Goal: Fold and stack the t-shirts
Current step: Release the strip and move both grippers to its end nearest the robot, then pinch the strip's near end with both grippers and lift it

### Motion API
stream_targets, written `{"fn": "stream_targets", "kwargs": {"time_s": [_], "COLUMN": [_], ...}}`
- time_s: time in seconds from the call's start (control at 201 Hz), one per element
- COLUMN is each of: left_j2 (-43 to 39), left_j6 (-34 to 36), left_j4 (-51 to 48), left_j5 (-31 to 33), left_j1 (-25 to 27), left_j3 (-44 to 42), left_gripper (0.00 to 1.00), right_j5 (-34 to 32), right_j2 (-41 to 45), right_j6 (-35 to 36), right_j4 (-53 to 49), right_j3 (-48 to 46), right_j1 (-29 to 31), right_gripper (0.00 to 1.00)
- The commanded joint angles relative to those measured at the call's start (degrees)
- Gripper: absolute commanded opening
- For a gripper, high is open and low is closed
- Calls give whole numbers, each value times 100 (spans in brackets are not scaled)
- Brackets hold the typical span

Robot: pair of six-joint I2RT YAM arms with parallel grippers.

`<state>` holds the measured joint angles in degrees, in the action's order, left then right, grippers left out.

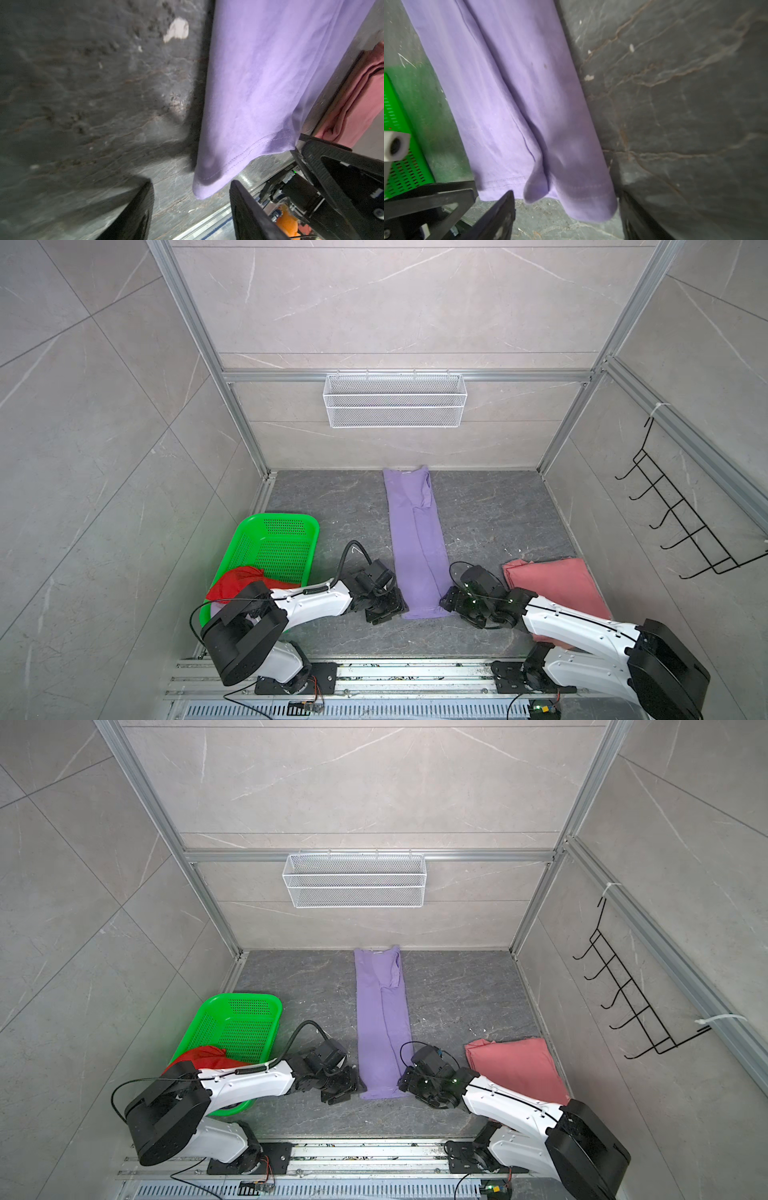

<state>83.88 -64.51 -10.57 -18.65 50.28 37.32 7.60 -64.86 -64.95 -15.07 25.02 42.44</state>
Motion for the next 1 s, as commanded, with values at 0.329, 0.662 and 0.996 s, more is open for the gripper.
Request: {"fn": "stream_targets", "kwargs": {"time_s": [0.329,0.662,0.996], "left_j2": [135,25,-745], "left_j6": [-451,-613,-704], "left_j4": [193,336,224], "left_j5": [-34,238,730], "left_j1": [107,203,241], "left_j3": [52,176,432], "left_gripper": [30,0,0], "right_j5": [288,315,321], "right_j2": [-462,-94,-122], "right_j6": [309,807,1464], "right_j4": [-31,-612,-1130], "right_j3": [-183,231,1411], "right_j1": [-154,-152,-151], "right_gripper": [35,17,10]}}
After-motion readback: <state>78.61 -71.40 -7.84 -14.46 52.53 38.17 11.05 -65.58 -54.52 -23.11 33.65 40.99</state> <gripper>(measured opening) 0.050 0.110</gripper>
